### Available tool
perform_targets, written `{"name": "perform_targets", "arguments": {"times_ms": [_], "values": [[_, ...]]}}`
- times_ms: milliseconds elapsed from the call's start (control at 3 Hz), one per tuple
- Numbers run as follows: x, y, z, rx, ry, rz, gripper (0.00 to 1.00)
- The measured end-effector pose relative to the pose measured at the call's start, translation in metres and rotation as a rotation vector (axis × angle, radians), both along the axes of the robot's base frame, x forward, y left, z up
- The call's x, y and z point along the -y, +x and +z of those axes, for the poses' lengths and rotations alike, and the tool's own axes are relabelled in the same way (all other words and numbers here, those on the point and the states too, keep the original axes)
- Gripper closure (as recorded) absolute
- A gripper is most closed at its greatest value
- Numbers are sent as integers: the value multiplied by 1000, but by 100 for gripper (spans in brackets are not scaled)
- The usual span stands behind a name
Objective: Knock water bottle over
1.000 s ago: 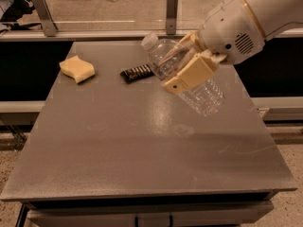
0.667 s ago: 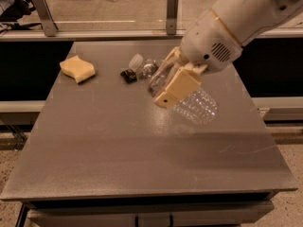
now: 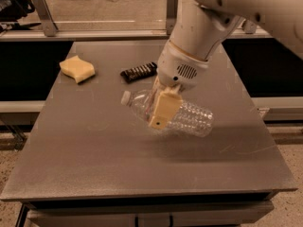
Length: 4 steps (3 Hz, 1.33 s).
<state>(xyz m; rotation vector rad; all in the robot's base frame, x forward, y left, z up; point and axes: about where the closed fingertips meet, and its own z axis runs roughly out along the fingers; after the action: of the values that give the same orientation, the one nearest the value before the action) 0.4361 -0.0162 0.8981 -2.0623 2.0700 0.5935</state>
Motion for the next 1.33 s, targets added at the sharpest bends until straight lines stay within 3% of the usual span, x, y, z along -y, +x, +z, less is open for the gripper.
{"name": "perform_targets", "arguments": {"times_ms": [333,667,1000,1333], "values": [[2,-4,-22,-35,-111,8,100],[4,-3,-38,-19,-205,10,100],[-5,-3,-46,27,-258,37,82],[-19,-12,-63,40,-291,77,58]]}}
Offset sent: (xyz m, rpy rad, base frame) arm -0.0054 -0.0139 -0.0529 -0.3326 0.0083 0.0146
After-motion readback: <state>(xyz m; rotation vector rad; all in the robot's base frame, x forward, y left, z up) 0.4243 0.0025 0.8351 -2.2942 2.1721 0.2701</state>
